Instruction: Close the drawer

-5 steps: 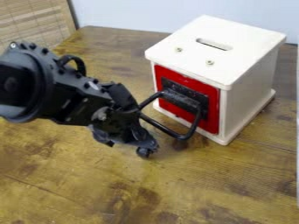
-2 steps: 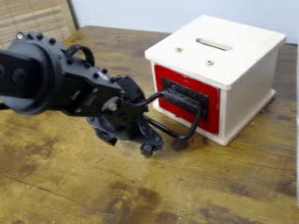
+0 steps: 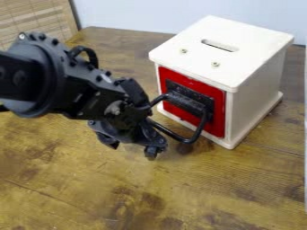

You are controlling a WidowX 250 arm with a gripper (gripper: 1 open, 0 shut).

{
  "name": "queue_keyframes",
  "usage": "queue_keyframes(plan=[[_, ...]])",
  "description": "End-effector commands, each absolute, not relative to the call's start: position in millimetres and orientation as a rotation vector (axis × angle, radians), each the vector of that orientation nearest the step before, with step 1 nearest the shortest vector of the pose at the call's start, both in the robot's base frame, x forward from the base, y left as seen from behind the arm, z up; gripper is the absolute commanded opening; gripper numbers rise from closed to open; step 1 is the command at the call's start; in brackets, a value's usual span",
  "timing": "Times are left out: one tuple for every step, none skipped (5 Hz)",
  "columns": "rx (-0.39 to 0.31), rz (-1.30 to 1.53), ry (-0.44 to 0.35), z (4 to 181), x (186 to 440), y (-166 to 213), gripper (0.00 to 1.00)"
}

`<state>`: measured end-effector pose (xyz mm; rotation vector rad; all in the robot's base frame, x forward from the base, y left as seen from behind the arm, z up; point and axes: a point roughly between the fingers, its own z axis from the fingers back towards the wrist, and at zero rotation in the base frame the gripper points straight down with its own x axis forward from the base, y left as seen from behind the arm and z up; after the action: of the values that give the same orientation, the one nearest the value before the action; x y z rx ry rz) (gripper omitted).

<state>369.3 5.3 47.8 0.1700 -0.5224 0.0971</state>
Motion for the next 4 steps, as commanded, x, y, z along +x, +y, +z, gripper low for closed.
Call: queue_keyframes(plan=[[0.160,0.085,-0.589,65.2,380.1,-8.0,1.00],[0.155,0.082,-0.589,61.0,379.5,-16.7,1.00],[0.141,0.055,-0.589,60.5,377.1,-4.7,1.00],[0.128,0.028,-0.589,60.7,375.0,7.1,1.00]])
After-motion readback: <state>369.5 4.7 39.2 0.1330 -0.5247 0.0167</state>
